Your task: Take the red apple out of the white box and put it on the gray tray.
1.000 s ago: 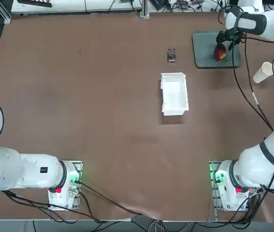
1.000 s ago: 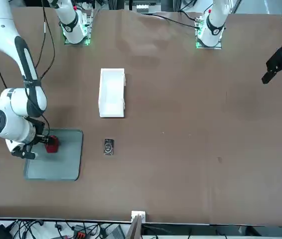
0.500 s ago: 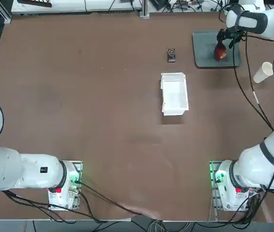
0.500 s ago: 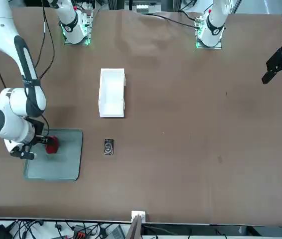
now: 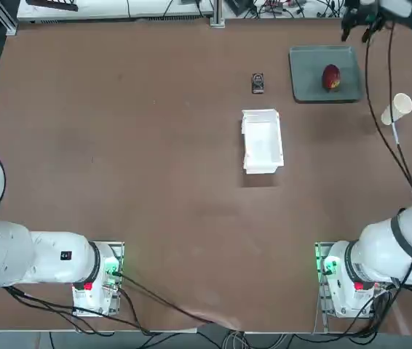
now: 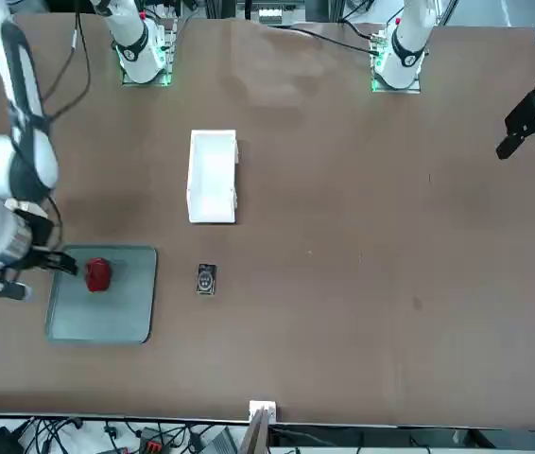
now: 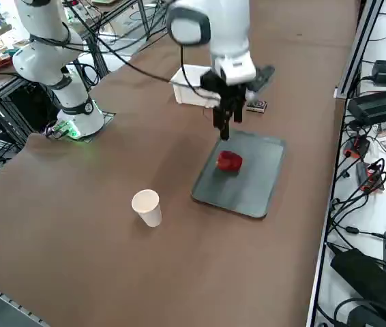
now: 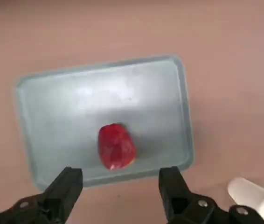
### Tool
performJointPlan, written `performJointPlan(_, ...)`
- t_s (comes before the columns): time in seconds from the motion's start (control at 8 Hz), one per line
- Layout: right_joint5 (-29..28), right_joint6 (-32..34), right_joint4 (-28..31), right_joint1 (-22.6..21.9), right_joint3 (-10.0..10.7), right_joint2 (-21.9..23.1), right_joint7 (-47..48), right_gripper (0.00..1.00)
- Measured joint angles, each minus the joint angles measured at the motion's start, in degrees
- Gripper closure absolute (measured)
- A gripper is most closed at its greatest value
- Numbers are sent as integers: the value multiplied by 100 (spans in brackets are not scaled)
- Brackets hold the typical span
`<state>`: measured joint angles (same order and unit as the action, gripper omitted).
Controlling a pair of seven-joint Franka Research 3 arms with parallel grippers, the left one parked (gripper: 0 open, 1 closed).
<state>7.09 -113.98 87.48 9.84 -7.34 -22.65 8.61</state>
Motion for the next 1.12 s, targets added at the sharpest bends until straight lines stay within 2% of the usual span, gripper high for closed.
performJointPlan(0.25, -288, 988, -614, -2, -35, 551, 0, 0)
performJointPlan(0.62, -362, 2274, -753, -29, -96, 1480, 3, 0)
performJointPlan(0.88, -396, 2809, -707, -85, -121, 1704, -1, 0)
performJointPlan(1.12, -396, 2840, -656, -175, -137, 1635, -1, 0)
